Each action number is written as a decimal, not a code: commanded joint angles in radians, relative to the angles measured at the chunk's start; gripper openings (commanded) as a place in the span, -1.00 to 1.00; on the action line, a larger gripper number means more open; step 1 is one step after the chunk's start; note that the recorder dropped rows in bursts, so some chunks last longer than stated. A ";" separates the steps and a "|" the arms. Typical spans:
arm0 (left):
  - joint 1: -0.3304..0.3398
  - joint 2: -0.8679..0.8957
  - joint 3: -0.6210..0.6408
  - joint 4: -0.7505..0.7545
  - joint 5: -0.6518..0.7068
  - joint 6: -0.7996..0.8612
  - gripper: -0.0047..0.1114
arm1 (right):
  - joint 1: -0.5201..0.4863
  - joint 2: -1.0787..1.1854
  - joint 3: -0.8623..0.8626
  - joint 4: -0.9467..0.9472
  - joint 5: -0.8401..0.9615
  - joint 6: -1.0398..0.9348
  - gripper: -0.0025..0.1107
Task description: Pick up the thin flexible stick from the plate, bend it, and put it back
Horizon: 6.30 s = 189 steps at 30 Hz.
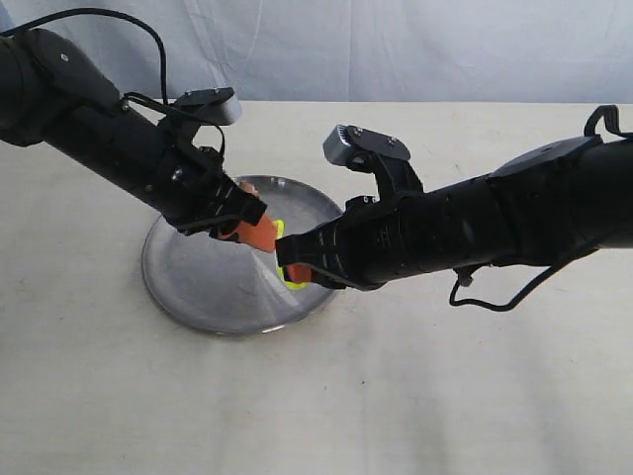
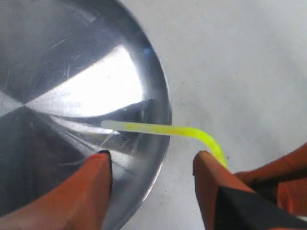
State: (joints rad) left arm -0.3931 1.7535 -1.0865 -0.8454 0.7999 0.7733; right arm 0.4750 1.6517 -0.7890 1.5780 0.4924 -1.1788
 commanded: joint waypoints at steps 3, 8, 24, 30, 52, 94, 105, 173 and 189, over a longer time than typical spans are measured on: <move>0.054 -0.012 -0.009 0.016 0.052 -0.034 0.00 | 0.004 0.000 -0.006 0.000 -0.073 0.012 -0.97; 0.076 -0.012 -0.009 0.013 0.051 -0.041 0.00 | 0.004 0.000 -0.006 0.031 -0.108 0.013 -0.97; 0.144 -0.101 -0.009 0.060 0.010 -0.151 -0.92 | 0.004 0.212 -0.235 0.134 -0.088 0.006 -0.97; 0.145 -0.140 0.001 0.111 0.007 -0.171 -0.92 | 0.004 0.312 -0.304 0.136 -0.084 0.009 -0.97; 0.145 -0.244 0.061 0.095 -0.055 -0.100 -0.92 | 0.002 0.195 -0.381 -0.423 -0.150 0.284 -0.78; 0.143 -0.879 0.483 0.033 -0.514 -0.083 -0.92 | -0.001 -0.690 0.091 -1.014 -0.128 0.816 -0.97; 0.143 -0.879 0.483 0.031 -0.512 -0.083 -0.92 | -0.388 -1.223 0.219 -1.163 -0.076 0.812 -0.97; 0.234 -1.496 0.935 0.531 -0.719 -0.556 -0.92 | -0.525 -1.652 0.789 -1.513 -0.184 1.152 -0.97; 0.401 -1.754 1.087 0.606 -0.590 -0.579 -0.92 | -0.525 -1.652 0.789 -1.513 -0.184 1.152 -0.97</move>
State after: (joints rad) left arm -0.0026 0.0181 -0.0072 -0.2607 0.2144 0.2004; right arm -0.0453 0.0055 -0.0020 0.0698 0.3179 -0.0258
